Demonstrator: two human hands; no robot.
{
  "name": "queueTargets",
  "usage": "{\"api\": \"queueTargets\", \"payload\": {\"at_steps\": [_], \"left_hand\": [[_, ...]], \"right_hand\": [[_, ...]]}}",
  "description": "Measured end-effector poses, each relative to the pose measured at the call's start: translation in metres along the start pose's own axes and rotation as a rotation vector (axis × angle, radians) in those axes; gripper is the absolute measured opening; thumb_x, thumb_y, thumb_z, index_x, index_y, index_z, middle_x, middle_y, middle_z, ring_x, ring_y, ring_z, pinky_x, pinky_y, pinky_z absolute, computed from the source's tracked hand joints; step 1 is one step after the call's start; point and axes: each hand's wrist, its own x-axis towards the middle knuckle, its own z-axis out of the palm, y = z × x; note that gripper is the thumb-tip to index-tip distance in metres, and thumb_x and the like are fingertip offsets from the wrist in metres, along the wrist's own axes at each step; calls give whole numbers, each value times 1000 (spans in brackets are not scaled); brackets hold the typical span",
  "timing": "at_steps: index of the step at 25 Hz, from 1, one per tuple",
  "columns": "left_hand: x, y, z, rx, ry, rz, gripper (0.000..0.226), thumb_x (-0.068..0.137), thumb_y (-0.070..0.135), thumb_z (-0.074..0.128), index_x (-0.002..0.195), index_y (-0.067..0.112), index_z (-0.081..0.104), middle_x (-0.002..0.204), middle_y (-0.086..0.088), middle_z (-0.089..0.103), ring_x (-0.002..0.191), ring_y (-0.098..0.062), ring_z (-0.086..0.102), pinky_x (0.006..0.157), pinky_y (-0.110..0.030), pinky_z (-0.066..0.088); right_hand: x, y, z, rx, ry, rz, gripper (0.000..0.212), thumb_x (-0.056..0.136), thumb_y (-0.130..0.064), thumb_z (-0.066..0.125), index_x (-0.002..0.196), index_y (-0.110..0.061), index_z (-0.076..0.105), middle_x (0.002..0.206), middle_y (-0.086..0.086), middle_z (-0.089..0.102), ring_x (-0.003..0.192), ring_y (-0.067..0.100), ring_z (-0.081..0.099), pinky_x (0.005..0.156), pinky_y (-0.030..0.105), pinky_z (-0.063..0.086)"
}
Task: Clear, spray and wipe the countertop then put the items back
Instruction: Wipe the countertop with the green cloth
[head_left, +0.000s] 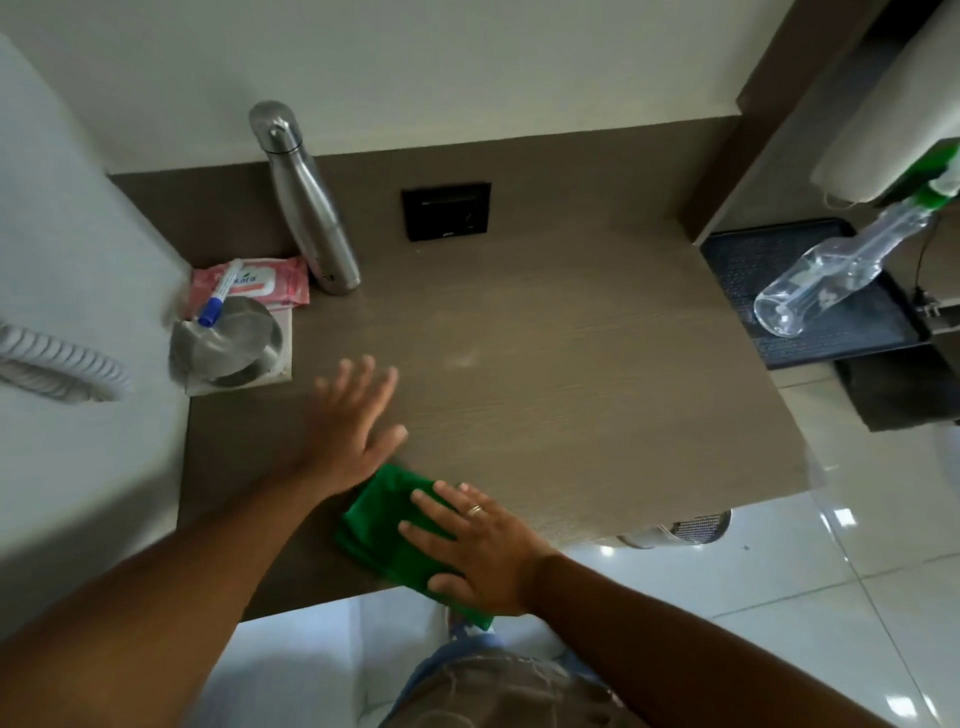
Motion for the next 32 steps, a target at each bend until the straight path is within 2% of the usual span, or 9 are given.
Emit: {"api": "queueTargets", "payload": {"at_steps": [3, 5, 9, 12, 15, 20, 22, 25, 32], "left_hand": [[-19, 17, -6, 230, -123, 537, 69, 91, 69, 36, 150, 33, 32, 163, -6, 16, 151, -27, 5, 120, -52, 6], [-25, 23, -14, 356, -177, 606, 64, 87, 73, 38, 135, 33, 49, 160, -5, 25, 150, -26, 9, 121, -49, 7], [-13, 41, -37, 320, -408, 480, 36, 83, 68, 45, 97, 37, 55, 148, 5, 43, 148, -18, 16, 120, -45, 17], [6, 75, -55, 41, -617, 293, 21, 86, 58, 54, 91, 39, 48, 113, 13, 61, 111, -9, 54, 93, -32, 44], [35, 138, -67, -323, -571, 59, 19, 86, 49, 64, 94, 34, 56, 93, 13, 62, 82, 0, 57, 77, -30, 49], [94, 282, -41, -1327, -344, -372, 45, 69, 32, 85, 106, 12, 69, 104, -9, 73, 96, -24, 70, 78, -34, 58], [116, 349, -1, -1488, -327, -551, 46, 77, 20, 80, 118, 6, 64, 115, -17, 71, 105, -32, 68, 85, -47, 58], [159, 444, 54, -1426, -220, -784, 24, 88, 7, 66, 112, 5, 64, 105, -17, 74, 90, -28, 73, 67, -39, 61], [264, 561, 117, -1477, -183, -826, 11, 90, 5, 64, 101, 7, 66, 96, -13, 75, 81, -26, 74, 62, -35, 60]], "right_hand": [[-31, 21, -9, 84, 18, 270, 74, 89, -64, 40, 148, -20, 29, 150, 12, 36, 134, 34, 37, 110, 49, 30], [-41, 29, -16, 79, -11, 354, 68, 83, -69, 44, 131, -21, 49, 131, 7, 49, 116, 28, 49, 95, 44, 40], [-41, 43, -29, 299, -44, 353, 41, 85, -57, 53, 97, -19, 60, 104, 4, 58, 98, 25, 55, 84, 37, 46], [-68, 76, -41, 1006, -127, 420, 24, 87, -39, 63, 82, -19, 53, 84, 3, 57, 77, 18, 57, 64, 31, 46], [-123, 138, -51, 1595, -9, 507, 18, 86, -29, 68, 92, -14, 61, 87, 6, 69, 76, 17, 69, 61, 24, 51], [-236, 266, -49, 2161, 289, 575, 33, 91, -21, 64, 119, -6, 63, 117, 15, 69, 110, 31, 66, 84, 41, 56], [-280, 316, -43, 2119, 345, 701, 31, 92, -16, 62, 122, -6, 62, 117, 15, 70, 109, 32, 66, 85, 45, 56], [-347, 387, -28, 1849, 354, 973, 21, 93, -11, 62, 113, -7, 65, 103, 12, 74, 92, 26, 73, 68, 36, 59], [-420, 537, -18, 1575, 351, 1164, 20, 85, -15, 72, 98, -2, 64, 96, 11, 75, 87, 23, 73, 67, 33, 58]]}}
